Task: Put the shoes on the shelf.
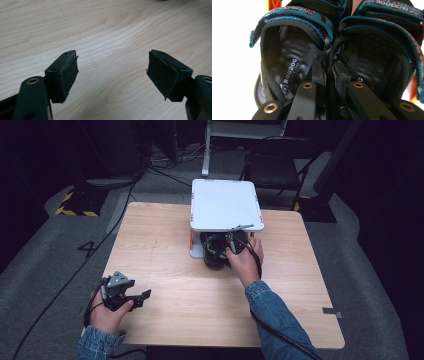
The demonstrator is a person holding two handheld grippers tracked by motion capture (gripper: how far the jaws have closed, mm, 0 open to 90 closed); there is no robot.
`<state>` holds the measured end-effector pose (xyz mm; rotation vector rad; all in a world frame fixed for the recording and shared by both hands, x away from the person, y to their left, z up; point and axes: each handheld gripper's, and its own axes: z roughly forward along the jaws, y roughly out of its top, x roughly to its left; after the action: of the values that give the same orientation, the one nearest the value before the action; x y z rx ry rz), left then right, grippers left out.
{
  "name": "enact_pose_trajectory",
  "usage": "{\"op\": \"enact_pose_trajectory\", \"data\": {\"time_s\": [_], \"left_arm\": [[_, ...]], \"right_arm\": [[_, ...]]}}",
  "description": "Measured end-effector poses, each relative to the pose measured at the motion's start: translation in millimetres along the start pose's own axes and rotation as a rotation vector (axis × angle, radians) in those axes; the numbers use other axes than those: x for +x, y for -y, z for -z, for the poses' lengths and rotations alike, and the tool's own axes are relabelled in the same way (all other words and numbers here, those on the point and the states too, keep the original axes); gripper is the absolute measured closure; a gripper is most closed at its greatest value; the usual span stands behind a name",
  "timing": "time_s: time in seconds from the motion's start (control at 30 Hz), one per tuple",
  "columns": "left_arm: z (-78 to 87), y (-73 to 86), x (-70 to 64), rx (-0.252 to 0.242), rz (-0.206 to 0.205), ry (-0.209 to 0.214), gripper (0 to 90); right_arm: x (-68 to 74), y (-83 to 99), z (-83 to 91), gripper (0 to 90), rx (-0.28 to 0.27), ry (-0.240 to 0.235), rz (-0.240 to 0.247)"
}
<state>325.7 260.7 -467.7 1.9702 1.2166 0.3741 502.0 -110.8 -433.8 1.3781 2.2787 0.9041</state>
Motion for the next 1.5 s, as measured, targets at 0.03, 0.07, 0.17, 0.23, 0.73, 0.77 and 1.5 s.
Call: {"op": "enact_pose_trajectory", "data": {"time_s": [0.03,0.07,0.17,0.23,0.73,0.77,1.5], "left_arm": [[0.0,0.1,-0.3,-0.001,0.001,0.001,25.0],[-0.1,0.0,-0.4,-0.001,-0.001,0.002,25.0],[-0.7,-0.1,-1.6,0.002,-0.003,0.006,25.0],[-0.8,-0.2,-2.1,0.0,-0.008,0.005,24.9],[-2.5,-8.3,-14.1,0.008,-0.042,0.021,25.0],[-2.0,-10.1,-16.1,0.012,-0.057,0.026,25.0],[-66.2,-67.7,-77.3,-0.005,-0.164,0.147,52.2]], "right_arm": [[1.4,1.8,-3.9,81.6,-0.007,0.01,0.01],[3.5,2.3,-5.4,80.8,-0.019,0.027,0.024],[4.9,1.0,-6.3,68.9,-0.074,0.052,0.03],[5.6,0.9,-4.2,54.9,-0.158,0.078,0.036],[-8.1,31.5,75.0,39.0,-0.349,-0.065,0.082],[-9.2,34.9,81.9,39.0,-0.354,-0.079,0.083],[-35.9,99.1,97.8,61.1,-0.211,-0.249,0.092]]}}
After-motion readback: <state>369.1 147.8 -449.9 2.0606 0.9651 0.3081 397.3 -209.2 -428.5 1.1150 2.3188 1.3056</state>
